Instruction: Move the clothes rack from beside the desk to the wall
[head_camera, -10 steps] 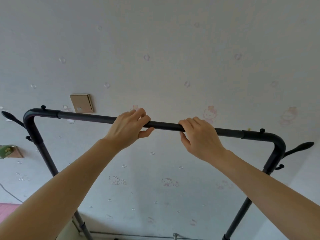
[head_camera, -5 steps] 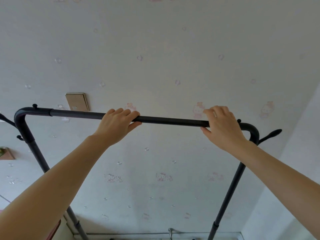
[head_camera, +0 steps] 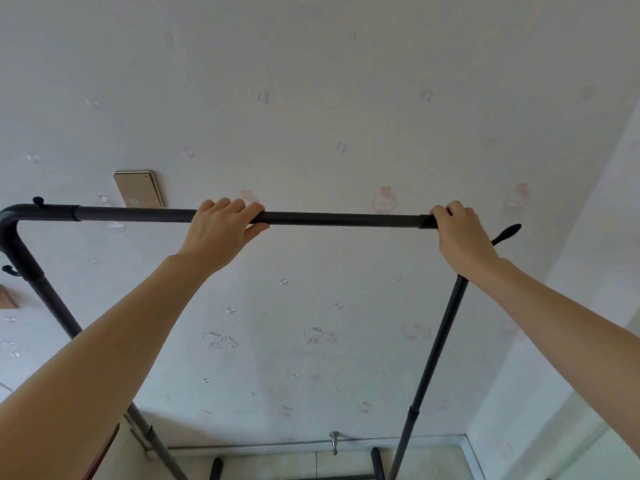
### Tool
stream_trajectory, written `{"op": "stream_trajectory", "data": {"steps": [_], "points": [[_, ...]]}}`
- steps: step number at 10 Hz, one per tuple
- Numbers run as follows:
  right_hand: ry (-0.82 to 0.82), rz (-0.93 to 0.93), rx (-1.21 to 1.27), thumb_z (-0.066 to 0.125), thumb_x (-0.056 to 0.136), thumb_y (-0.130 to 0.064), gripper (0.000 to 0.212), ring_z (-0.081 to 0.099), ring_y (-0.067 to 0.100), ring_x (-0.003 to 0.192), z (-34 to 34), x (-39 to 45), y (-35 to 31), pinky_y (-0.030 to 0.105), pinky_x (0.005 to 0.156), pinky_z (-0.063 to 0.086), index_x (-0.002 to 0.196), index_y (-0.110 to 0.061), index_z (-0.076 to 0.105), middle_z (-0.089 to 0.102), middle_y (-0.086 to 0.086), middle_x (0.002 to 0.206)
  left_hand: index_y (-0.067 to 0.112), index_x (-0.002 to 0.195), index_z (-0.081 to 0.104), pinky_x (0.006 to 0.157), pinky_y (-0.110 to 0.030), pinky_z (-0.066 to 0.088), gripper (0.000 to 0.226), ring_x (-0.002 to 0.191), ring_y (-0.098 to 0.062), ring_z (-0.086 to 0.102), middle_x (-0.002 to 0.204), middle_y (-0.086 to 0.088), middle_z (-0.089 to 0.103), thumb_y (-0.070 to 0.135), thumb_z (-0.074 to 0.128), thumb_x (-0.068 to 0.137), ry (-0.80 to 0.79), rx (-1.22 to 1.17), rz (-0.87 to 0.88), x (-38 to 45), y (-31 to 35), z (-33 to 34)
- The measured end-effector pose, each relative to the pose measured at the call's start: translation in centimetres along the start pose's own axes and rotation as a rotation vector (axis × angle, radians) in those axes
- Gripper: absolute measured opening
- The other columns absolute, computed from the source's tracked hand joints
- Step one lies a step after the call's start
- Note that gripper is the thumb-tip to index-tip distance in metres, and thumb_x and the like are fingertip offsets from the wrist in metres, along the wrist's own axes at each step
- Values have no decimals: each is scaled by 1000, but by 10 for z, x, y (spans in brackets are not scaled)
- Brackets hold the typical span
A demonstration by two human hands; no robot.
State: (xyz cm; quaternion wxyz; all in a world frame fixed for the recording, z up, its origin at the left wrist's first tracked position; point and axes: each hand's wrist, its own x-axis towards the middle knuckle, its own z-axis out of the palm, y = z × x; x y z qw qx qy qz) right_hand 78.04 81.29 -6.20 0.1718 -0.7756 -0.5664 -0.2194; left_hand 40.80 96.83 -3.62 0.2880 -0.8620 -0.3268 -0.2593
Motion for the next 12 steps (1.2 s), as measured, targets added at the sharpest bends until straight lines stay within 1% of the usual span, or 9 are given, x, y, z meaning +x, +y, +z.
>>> {"op": "stream_trajectory", "data": {"steps": [2, 3, 5, 6, 7, 8, 10, 11, 12], "points": [[15, -2, 52, 50, 90, 1, 21, 50, 36, 81, -2, -1, 5, 47, 66, 48, 110, -2, 56, 52, 20, 102, 16, 107, 60, 78, -45, 38, 30, 77, -29, 55, 86, -4, 63, 41, 47, 96, 19, -10, 16, 3, 0, 5], [-20, 19, 39, 53, 88, -3, 25, 52, 36, 86, -6, -5, 5, 45, 68, 48, 112, -2, 54, 53, 20, 105, 20, 111, 58, 85, -43, 33, 34, 87, -26, 54, 96, 0, 62, 45, 40, 97, -26, -58, 23, 6, -4, 7], [-38, 59, 13, 56, 84, -6, 33, 50, 39, 92, -6, -14, 0, 45, 79, 45, 117, -1, 50, 55, 23, 102, 21, 109, 60, 89, -44, 28, 32, 89, -23, 51, 91, 2, 60, 44, 42, 98, -72, -162, 18, 12, -8, 6], [-73, 84, 19, 58, 83, -8, 43, 47, 41, 102, -8, -17, -1, 47, 87, 44, 124, -2, 47, 54, 24, 108, 22, 110, 62, 91, -44, 28, 30, 89, -22, 51, 88, 4, 59, 43, 44, 98, -65, -199, 12, 13, -8, 5], [-120, 75, 29, 60, 84, -9, 58, 42, 42, 119, -11, -19, -2, 49, 101, 38, 138, -5, 39, 49, 26, 125, 23, 112, 62, 93, -43, 27, 31, 91, -20, 51, 91, 5, 59, 43, 43, 98, -77, -223, -5, 11, -9, 3], [-131, 95, 53, 58, 85, -9, 65, 28, 42, 136, -18, -20, -5, 51, 113, 28, 145, -9, 31, 35, 26, 145, 23, 121, 59, 97, -44, 27, 35, 99, -22, 53, 104, 2, 60, 44, 42, 98, -129, -241, -26, 10, -9, -2], [-40, 81, 58, 53, 88, -7, 55, 27, 41, 138, -40, -44, -31, 51, 115, 27, 139, 3, 37, 33, 27, 147, 15, 125, 59, 103, -46, 29, 30, 105, -27, 57, 116, -5, 63, 23, 52, 97, -31, -222, 0, -2, -5, -12], [12, 27, 82, 52, 88, -7, 50, 35, 38, 133, -52, -66, -46, 48, 112, 31, 135, 4, 40, 41, 24, 141, 13, 130, 56, 105, -48, 32, 37, 119, -28, 53, 128, -7, 59, 17, 58, 93, -6, -234, 8, -17, 2, -21], [-37, 18, 163, 50, 94, -17, 50, 35, 33, 132, -62, -84, -61, 45, 108, 34, 138, 1, 38, 46, 21, 137, 10, 129, 57, 103, -46, 39, 39, 124, -28, 50, 131, -8, 59, 14, 61, 90, -3, -284, -16, -37, 11, -32]]}}
